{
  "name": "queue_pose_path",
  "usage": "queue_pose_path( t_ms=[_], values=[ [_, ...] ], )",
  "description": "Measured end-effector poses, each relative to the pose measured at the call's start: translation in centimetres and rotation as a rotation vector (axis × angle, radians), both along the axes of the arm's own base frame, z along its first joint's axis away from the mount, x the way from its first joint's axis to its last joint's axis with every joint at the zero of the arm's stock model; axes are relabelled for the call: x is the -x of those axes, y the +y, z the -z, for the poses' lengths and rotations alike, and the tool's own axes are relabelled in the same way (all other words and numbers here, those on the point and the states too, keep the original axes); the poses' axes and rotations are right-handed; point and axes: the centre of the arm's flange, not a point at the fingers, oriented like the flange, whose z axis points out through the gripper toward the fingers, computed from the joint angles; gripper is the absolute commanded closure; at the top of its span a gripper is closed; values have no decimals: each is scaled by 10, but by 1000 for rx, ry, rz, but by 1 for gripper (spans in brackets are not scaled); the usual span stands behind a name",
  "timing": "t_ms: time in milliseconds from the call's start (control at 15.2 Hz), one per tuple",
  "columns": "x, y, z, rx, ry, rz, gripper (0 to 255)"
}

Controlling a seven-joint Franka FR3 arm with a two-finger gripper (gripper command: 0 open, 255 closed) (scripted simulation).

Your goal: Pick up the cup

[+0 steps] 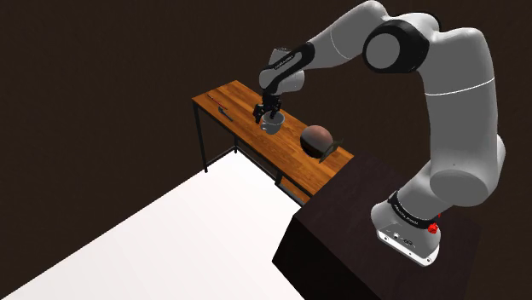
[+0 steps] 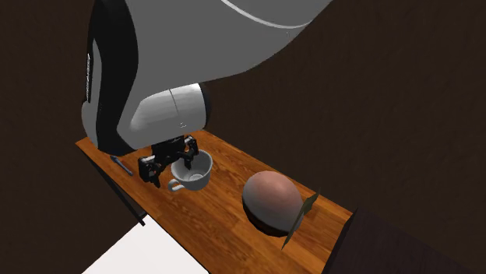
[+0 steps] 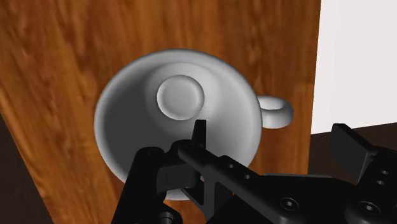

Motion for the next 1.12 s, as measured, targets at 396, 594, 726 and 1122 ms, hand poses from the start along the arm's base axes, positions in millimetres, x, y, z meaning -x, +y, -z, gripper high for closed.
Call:
queue_pose_path(
  t_ms=[396, 594, 726, 1122],
  values=[
    [0, 0, 28, 0, 0, 0, 255],
    [-1, 1, 29, 0, -2, 0, 255],
    [-1, 1, 29, 0, -3, 0, 255],
    [0, 0, 27, 0, -1, 0, 255]
  ],
)
